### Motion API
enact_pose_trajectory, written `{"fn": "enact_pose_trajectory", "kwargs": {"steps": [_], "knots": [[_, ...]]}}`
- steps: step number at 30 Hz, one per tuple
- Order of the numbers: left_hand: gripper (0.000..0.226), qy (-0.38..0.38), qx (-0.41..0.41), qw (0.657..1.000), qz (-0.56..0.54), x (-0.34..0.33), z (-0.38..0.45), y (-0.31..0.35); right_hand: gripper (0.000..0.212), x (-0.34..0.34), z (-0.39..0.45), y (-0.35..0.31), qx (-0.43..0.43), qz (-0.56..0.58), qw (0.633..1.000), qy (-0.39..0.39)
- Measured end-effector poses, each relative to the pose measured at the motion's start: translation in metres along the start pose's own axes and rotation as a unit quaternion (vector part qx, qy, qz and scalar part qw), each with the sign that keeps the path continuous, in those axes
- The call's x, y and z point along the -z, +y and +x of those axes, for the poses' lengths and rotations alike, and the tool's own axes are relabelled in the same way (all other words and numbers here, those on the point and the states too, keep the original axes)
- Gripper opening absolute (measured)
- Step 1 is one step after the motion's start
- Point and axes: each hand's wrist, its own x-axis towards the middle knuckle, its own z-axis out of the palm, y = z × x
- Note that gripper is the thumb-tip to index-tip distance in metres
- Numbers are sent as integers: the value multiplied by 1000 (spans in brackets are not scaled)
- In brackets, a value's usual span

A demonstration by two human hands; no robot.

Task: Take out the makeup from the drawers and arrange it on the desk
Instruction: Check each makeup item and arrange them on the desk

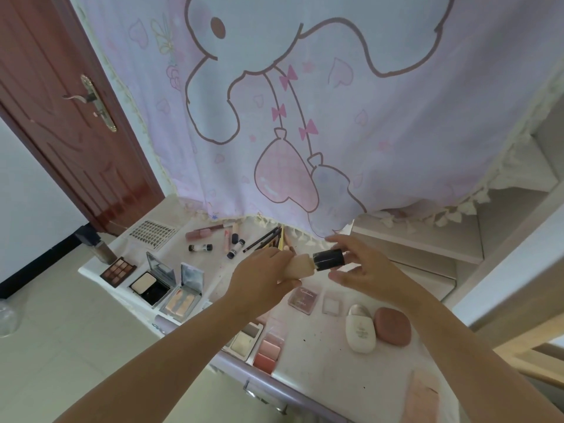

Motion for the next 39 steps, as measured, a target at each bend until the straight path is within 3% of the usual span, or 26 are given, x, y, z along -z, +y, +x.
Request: {"fn": "enact_pose_trajectory", "kwargs": {"steps": [2,7,11,14,16,19,21,24,29,32,35,39], "knots": [[35,-15,13,1000,-9,-4,-3,-2,52,-3,-1,3,-24,13,999,-22],[36,-71,10,997,-19,-21,-17,-3,10,-18,-5,17,-88,33,996,-7],[40,-108,25,993,-27,-33,-27,-5,32,-29,-13,24,-58,0,998,-11],[39,-171,56,982,-52,-40,-32,-9,44,-33,-19,33,-61,30,996,-62],[34,-219,88,967,-96,-48,-38,-12,46,-37,-23,46,-96,80,989,-80],[29,-261,157,931,-199,-64,-51,-15,31,-51,-33,78,-169,83,982,-31],[27,-264,212,895,-291,-75,-61,-15,25,-65,-47,106,-216,10,976,-4],[23,-246,241,860,-377,-93,-74,-14,39,-91,-74,142,-238,-149,959,-44],[15,-243,206,884,-342,-119,-75,-15,43,-121,-107,153,-121,-317,934,-110],[20,-262,201,887,-323,-132,-69,-14,50,-129,-114,154,-129,-373,915,-89],[27,-271,227,882,-312,-141,-61,-12,37,-134,-119,158,-97,-426,898,-62],[39,-306,219,883,-281,-146,-51,-13,47,-132,-118,161,-115,-432,890,-83]]}}
